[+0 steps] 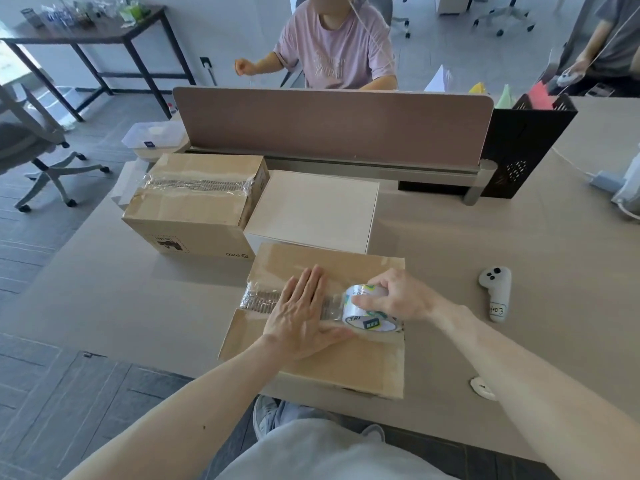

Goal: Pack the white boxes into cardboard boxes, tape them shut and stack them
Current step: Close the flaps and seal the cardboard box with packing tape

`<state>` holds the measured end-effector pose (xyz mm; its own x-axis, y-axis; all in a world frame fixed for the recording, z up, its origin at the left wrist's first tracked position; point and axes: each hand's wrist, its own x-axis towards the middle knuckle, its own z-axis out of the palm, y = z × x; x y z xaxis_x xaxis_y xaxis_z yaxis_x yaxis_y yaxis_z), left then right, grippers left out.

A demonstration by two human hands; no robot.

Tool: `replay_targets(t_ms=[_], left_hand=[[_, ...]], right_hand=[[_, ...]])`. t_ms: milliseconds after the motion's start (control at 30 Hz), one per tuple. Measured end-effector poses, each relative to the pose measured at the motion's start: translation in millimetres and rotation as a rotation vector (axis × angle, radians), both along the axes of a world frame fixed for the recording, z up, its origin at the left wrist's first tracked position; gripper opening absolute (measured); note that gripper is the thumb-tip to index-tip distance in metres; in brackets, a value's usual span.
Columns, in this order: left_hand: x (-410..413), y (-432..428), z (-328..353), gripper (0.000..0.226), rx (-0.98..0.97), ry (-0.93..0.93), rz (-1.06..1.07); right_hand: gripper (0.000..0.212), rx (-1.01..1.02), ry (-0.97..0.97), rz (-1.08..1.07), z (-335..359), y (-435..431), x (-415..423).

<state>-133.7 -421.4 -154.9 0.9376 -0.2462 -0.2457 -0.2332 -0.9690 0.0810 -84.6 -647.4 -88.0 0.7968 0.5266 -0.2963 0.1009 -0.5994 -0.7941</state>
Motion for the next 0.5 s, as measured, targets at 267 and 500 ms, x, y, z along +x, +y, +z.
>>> replay_targets(t_ms=[267, 500], left_hand=[[-1, 3, -1, 0.12, 0.011, -0.024, -0.007], [-2, 1, 0, 0.118, 0.017, -0.031, -0.006]], right_hand=[[0.066, -0.071, 0.0, -0.019, 4, -17, -4], [0.063, -0.131, -0.055, -0.116, 6, -19, -8]])
